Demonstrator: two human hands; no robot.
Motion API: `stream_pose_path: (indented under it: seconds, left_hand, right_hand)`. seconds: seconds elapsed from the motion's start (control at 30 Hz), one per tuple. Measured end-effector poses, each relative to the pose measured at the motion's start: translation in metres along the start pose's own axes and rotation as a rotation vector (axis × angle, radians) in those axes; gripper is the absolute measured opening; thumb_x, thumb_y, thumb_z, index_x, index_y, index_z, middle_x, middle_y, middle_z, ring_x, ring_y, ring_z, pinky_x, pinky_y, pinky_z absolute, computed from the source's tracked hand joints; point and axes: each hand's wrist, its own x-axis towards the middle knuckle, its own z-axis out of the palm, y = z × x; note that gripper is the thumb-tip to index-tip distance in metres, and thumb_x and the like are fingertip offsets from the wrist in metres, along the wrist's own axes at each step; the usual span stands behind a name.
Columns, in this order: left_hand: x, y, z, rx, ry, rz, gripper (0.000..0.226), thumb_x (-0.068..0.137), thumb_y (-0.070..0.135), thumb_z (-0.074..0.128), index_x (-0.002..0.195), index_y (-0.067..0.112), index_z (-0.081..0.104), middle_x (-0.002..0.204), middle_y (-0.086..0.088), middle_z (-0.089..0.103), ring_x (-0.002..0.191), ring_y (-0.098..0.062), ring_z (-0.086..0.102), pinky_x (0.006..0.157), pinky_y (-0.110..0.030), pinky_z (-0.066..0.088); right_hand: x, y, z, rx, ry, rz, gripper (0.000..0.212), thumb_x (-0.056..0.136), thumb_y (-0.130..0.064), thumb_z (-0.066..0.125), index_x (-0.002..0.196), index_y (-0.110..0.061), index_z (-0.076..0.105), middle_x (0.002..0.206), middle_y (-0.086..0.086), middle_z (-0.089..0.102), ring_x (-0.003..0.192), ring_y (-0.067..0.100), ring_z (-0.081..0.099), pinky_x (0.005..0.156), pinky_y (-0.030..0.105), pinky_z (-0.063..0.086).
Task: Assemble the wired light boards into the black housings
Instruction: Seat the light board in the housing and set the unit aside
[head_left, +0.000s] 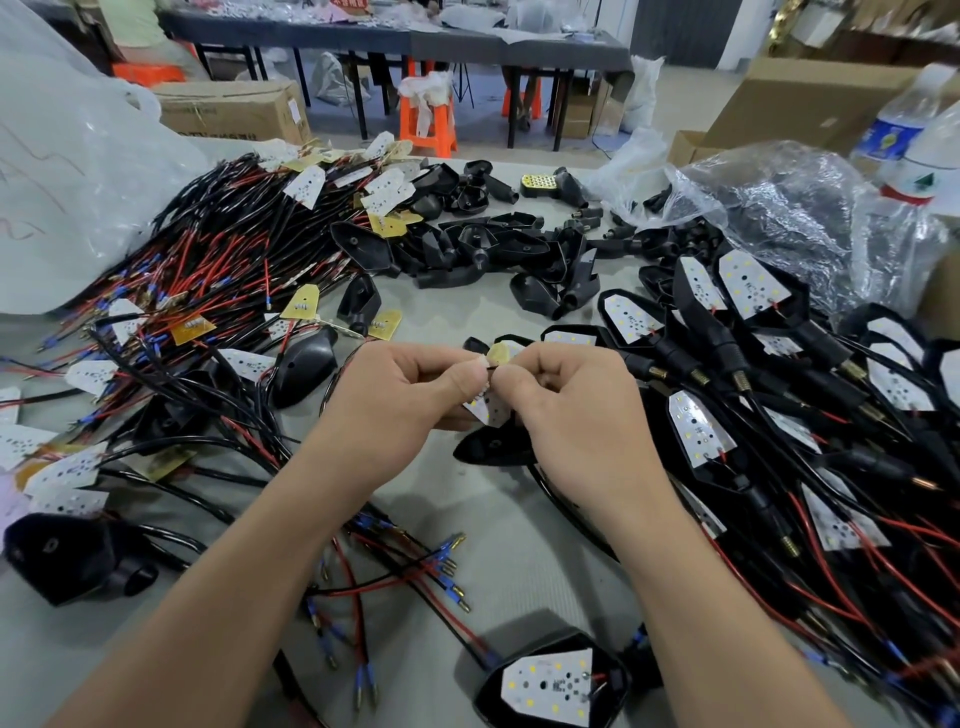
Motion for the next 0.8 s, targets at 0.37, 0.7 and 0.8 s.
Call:
stream_pose_path:
  seconds: [0.37, 0.7, 0.8]
  left_hand:
    - [-0.002, -0.004, 0.001, 0.104, -0.049, 0.054, 0.033, 0.090, -0.002, 0.072, 0.091, 0.029, 0.084, 0.080, -0.004, 0.080, 0.074, -0.016, 0.074, 0.070, -0.027, 0.061]
    - [-0.009, 0.000, 0.005, 0.385, 0.345, 0.380, 0.036, 0.086, 0.015, 0.081, 0.097, 0.049, 0.075, 0.084, 0.033, 0.073, 0.078, 0.009, 0.071, 0.071, -0.005, 0.050]
    - [-0.009, -0.003, 0.006, 0.250, 0.331, 0.379, 0.029, 0.081, 0.017, 0.085, 0.100, 0.037, 0.080, 0.089, 0.024, 0.077, 0.081, 0.002, 0.074, 0.073, -0.011, 0.055]
  right_hand:
    - [-0.001, 0.000, 0.002, 0.109, 0.047, 0.032, 0.014, 0.081, -0.015, 0.066, 0.069, -0.017, 0.072, 0.053, -0.002, 0.068, 0.051, 0.017, 0.061, 0.057, 0.029, 0.046]
    - [-0.002, -0.001, -0.005, -0.067, 0.013, -0.123, 0.018, 0.084, -0.017, 0.071, 0.096, -0.030, 0.076, 0.066, -0.005, 0.069, 0.062, 0.012, 0.061, 0.062, 0.020, 0.047]
    - [-0.003, -0.004, -0.003, 0.000, -0.077, -0.120, 0.021, 0.088, -0.019, 0.069, 0.103, -0.032, 0.077, 0.077, -0.004, 0.074, 0.074, 0.016, 0.068, 0.072, 0.033, 0.054]
